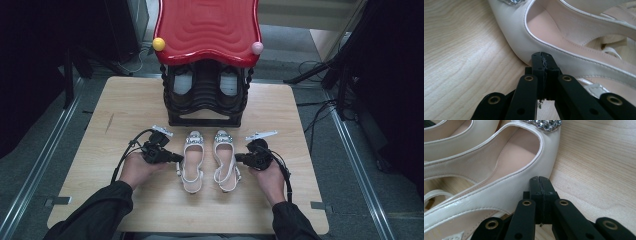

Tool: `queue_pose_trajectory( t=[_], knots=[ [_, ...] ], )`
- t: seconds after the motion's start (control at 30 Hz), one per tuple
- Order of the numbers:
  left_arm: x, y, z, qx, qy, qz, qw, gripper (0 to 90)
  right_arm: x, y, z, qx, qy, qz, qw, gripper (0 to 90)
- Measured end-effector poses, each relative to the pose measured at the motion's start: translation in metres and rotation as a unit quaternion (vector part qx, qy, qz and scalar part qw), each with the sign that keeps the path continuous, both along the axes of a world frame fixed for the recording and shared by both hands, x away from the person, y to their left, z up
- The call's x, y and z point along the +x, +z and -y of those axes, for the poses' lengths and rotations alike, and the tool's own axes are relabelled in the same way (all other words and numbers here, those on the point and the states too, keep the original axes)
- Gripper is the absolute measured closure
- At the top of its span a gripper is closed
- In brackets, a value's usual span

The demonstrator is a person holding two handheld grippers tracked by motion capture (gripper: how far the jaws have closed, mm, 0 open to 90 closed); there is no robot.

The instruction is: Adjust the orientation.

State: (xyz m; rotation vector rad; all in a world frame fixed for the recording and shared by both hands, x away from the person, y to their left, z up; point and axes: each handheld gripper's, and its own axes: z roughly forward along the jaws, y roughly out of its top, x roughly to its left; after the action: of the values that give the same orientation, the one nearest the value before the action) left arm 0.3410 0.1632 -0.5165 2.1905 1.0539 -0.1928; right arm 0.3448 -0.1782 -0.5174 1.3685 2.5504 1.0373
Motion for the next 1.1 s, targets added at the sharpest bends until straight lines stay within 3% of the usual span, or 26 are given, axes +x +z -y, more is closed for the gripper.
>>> queue_pose_trajectory(
  t=[0.6,0.67,0.73,0.97,1.1],
  knots=[
    [-0.011,0.000,0.017,-0.004,-0.017,0.000,0.9998,89.9,0.006,-0.001,-0.015,0.004,0.004,0.002,1.0000,90.0],
    [-0.011,-0.001,0.016,-0.008,-0.017,-0.003,0.9998,90.0,0.007,-0.001,-0.015,0.003,0.003,0.003,1.0000,90.0],
    [-0.013,-0.002,0.018,-0.028,-0.013,-0.011,0.9995,90.0,0.007,-0.001,-0.016,0.002,0.002,0.004,1.0000,90.0],
    [-0.017,-0.002,0.021,-0.037,-0.018,-0.005,0.9991,90.0,0.011,-0.001,-0.017,0.004,-0.004,0.002,1.0000,90.0],
    [-0.020,0.001,0.023,-0.019,-0.022,0.014,0.9995,89.8,0.012,-0.001,-0.017,0.006,-0.002,0.002,1.0000,90.0]
  ],
)
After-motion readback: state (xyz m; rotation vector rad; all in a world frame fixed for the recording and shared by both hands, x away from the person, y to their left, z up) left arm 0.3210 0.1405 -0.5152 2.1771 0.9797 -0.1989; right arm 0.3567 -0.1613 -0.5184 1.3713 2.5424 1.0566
